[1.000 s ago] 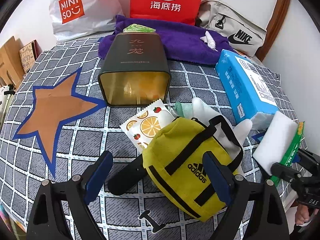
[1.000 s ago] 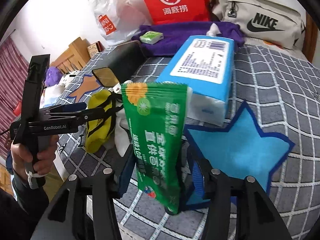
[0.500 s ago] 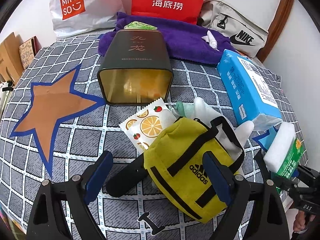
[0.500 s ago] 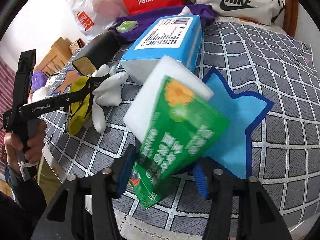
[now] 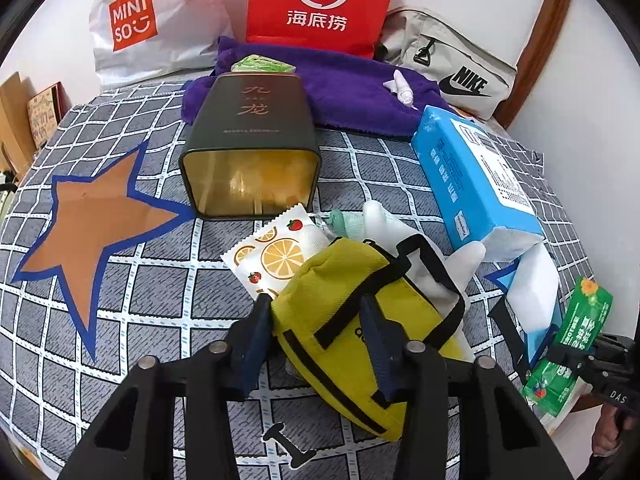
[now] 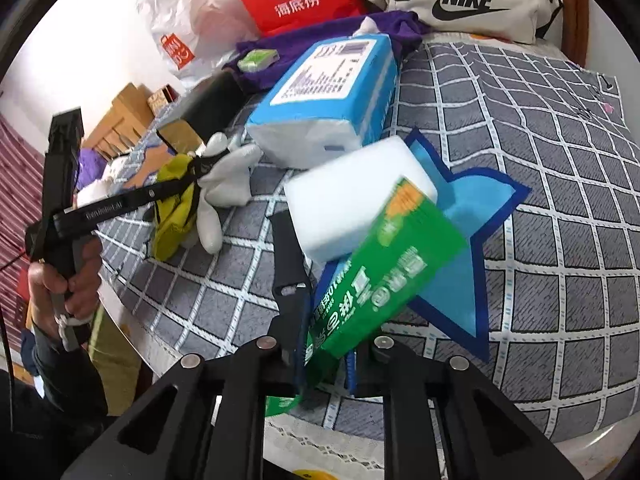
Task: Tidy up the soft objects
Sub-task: 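Grasp the yellow Adidas pouch with the left tool while the right tool holds the green packet, then carry the yellow pouch and green packet over the purple towel with both tools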
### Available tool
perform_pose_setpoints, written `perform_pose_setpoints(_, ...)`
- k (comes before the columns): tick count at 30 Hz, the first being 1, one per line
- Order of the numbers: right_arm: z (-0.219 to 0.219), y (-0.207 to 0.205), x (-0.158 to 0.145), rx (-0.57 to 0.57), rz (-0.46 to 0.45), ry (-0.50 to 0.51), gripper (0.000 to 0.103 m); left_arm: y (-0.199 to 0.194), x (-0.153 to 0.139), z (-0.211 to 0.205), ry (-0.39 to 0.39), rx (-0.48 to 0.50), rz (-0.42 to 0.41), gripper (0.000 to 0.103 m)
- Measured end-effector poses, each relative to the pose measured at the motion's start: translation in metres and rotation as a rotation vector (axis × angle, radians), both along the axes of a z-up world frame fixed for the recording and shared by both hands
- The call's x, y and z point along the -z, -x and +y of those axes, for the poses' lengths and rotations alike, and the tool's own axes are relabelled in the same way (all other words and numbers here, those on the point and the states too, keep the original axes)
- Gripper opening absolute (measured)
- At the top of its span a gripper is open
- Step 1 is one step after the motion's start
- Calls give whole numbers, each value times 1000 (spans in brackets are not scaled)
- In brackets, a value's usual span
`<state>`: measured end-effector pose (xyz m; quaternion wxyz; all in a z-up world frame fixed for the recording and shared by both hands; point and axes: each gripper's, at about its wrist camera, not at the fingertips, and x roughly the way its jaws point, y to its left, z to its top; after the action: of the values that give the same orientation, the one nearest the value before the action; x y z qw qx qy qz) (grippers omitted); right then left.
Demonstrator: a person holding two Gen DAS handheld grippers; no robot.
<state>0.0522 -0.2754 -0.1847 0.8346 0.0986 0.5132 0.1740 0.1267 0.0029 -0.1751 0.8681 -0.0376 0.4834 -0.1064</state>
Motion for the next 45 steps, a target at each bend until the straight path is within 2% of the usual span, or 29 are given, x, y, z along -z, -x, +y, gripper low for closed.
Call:
perform_pose_setpoints(1,0,0,-2,5,-9,-2,13,0,-1,2,3,-3,-4,31)
perform_pose_setpoints(4,0,-3,-3,10,-17,-16,11,1,-6,8,24,-1,-17,24)
perform_pose_setpoints(7,2,-5,-5,9,-24,-14,9,2,-10,12,41,1,-26,21)
perform_pose_setpoints(17,3,-10,-33,16,-82,-12,8,10,-39,19,104,24,-85,20)
perform_pose_setpoints(32,8,-42,-79,10,-165,-6,8,2,-81,22,113,1,-146,20)
perform_pose_setpoints(45,11,-94,-109,14,-242,20,8,-31,-112,24,96,-58,-194,20)
